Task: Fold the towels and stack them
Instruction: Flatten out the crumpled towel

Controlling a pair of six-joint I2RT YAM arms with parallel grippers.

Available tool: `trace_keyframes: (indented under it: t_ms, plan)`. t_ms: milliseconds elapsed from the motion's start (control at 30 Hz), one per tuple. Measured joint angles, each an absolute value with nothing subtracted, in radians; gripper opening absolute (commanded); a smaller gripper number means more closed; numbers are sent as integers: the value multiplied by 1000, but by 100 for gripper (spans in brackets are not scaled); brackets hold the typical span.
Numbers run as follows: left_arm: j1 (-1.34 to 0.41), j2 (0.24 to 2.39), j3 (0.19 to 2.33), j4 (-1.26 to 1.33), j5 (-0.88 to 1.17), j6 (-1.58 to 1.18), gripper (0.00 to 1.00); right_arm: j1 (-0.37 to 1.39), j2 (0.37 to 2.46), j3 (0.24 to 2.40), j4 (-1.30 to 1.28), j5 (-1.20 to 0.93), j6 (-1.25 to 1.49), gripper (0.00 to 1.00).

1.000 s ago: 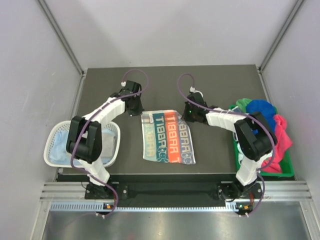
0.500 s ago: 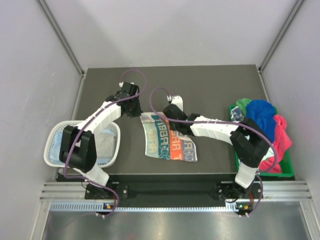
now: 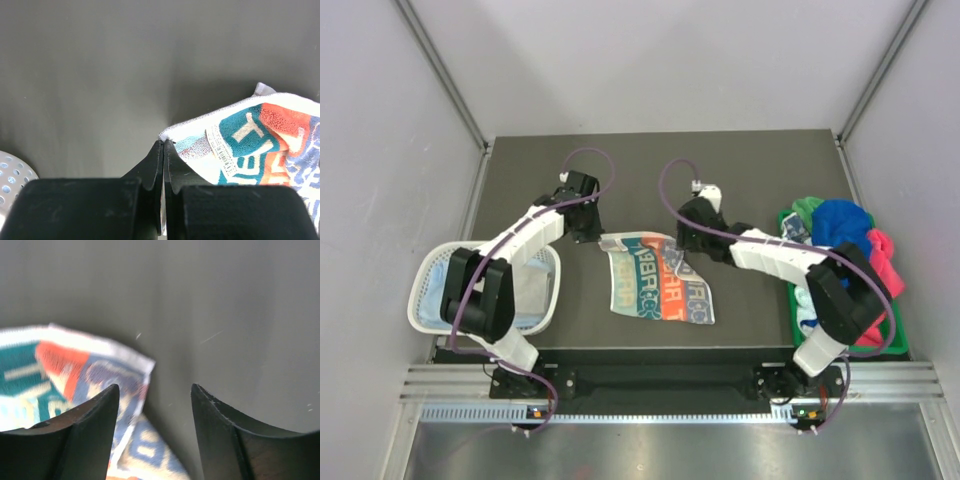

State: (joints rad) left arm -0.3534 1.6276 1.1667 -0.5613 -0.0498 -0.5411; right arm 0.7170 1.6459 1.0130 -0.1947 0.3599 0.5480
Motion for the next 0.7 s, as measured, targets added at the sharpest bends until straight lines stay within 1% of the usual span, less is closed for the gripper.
trace_keyframes:
  t_ms: [67,200,333,433,467,600,633,700]
  plan:
    - [-353,1633,1167,-562,-52,-539,0,651,1624,996,-171,308,570,56]
    - [-353,1634,1167,-563,-59,-532,0,569,1634,988,-137,204,614,56]
    - [-353,1634,1167,-566,-65,-529,0,560,1675,978,-73,79,672,57]
    - [-353,1634,1167,-572,-69,-528,0,559,1709,947,-19,-2,733,60]
    - [-353,1634,1167,-573,-69,-528,0,558,1717,931,-1,-20,755,62]
    - [-353,1634,1167,-579,-70,-528,0,556,1722,866,92,-58,844,63]
    - [-353,1634,1167,-580,-70,-528,0,555,1720,849,125,-61,865,62]
    - [-353,1634,1167,-580,-70,-528,0,553,1716,818,178,-68,902,52]
